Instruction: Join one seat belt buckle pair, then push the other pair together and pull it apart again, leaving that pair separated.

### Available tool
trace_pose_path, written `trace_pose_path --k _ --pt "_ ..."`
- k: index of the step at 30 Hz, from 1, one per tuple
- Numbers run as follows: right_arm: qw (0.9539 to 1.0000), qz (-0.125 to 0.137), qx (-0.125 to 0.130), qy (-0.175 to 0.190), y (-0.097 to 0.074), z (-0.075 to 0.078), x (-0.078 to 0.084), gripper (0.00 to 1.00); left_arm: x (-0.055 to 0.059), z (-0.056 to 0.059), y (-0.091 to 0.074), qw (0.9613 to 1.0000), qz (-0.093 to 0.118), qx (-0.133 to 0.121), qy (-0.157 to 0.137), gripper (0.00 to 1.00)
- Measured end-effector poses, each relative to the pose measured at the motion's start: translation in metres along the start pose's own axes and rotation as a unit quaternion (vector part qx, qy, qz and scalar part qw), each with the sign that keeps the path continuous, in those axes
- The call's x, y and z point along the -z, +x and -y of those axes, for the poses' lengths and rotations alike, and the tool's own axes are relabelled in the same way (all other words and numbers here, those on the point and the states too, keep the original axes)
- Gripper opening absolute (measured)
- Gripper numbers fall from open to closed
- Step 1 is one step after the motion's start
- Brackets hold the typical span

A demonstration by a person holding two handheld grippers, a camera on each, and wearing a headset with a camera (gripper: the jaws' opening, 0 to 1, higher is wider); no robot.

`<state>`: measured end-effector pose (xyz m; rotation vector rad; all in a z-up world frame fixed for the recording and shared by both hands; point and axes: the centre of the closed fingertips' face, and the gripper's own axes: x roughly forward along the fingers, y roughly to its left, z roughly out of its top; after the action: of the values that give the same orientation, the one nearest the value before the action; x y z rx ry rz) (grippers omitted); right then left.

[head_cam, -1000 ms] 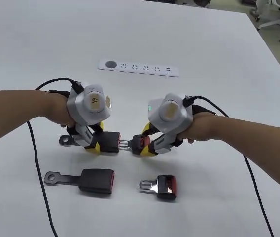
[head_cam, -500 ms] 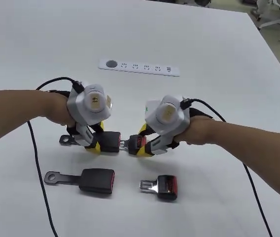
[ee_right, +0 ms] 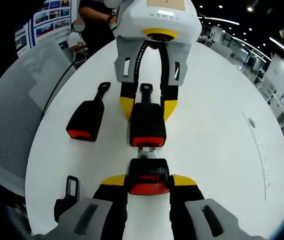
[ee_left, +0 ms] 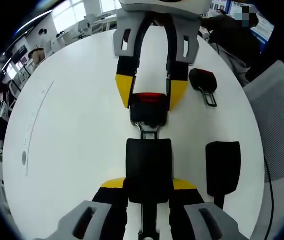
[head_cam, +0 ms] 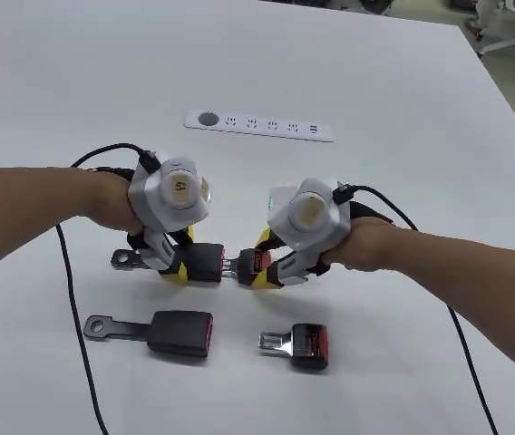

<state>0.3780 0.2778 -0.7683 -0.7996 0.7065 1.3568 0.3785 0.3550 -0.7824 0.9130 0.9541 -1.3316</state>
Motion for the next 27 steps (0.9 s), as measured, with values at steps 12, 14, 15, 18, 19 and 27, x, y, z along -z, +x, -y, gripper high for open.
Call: trace_pose_path --k 12,14,15,18,19,27 --pt "1.0000 -0.005 0.000 0.001 0.0021 0.0010 -0.0013 0.27 0.0020 -0.0033 0.0009 1.0000 0.002 0.000 -0.002 0.31" --pt "1.0000 -0.006 0.002 0.000 0.0027 0.0016 -0.0016 0.27 0.0021 -0.0035 0.0011 1.0000 0.003 0.000 -0.001 0.31" --pt "1.0000 -0.005 0.003 -0.001 0.0039 0.0014 -0.0019 0.27 0.0020 -0.0035 0.0011 1.0000 0.003 0.000 -0.002 0.31" --pt "1.0000 -0.006 0.002 -0.003 0.0051 0.0007 -0.0033 0.27 0.0014 -0.0031 0.0008 1.0000 0.002 0.000 -0.001 0.31" --pt "1.0000 -0.005 0.002 -0.004 0.0051 0.0009 -0.0033 0.27 0.0014 -0.0031 0.0007 1.0000 0.002 0.000 -0.001 0.31" --pt "1.0000 -0.003 0.002 -0.001 0.0073 0.0009 -0.0069 0.27 0.0003 -0.0008 -0.0003 1.0000 0.004 0.000 -0.002 0.31"
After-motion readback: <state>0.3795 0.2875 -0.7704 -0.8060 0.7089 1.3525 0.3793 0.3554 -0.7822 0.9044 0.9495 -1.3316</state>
